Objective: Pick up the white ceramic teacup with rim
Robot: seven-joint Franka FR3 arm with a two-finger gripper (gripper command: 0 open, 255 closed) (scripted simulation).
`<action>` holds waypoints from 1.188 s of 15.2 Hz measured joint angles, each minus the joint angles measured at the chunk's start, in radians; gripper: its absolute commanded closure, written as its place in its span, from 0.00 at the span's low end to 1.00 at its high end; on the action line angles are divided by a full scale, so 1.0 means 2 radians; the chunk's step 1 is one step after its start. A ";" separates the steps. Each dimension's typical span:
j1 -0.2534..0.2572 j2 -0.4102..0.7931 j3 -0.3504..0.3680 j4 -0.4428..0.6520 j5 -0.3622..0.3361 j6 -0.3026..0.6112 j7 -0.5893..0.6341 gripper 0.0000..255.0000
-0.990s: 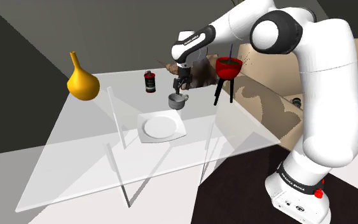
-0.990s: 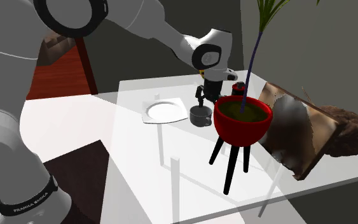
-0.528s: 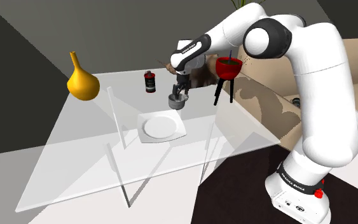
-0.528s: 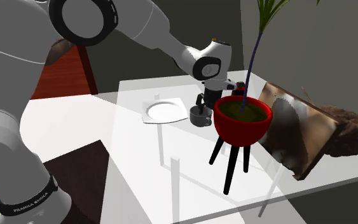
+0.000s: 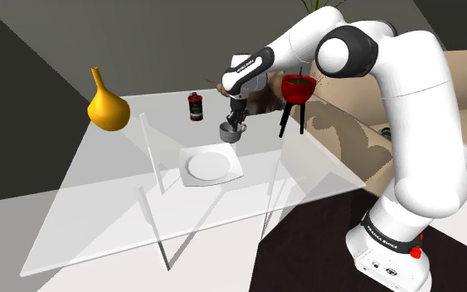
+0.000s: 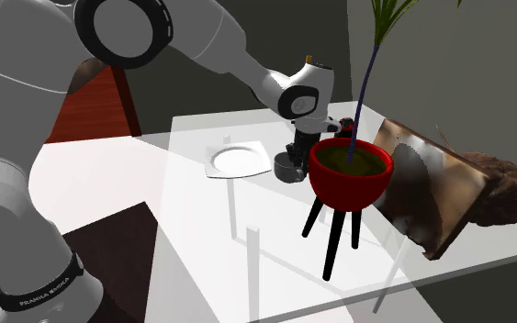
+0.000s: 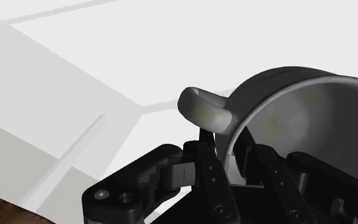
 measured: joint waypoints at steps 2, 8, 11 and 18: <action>0.000 0.000 0.000 0.000 0.000 0.000 0.000 1.00; 0.001 -0.011 -0.001 0.002 -0.002 -0.014 0.003 1.00; 0.001 -0.021 -0.003 0.009 -0.004 -0.030 0.004 1.00; 0.002 -0.045 -0.005 0.020 -0.008 -0.065 0.007 1.00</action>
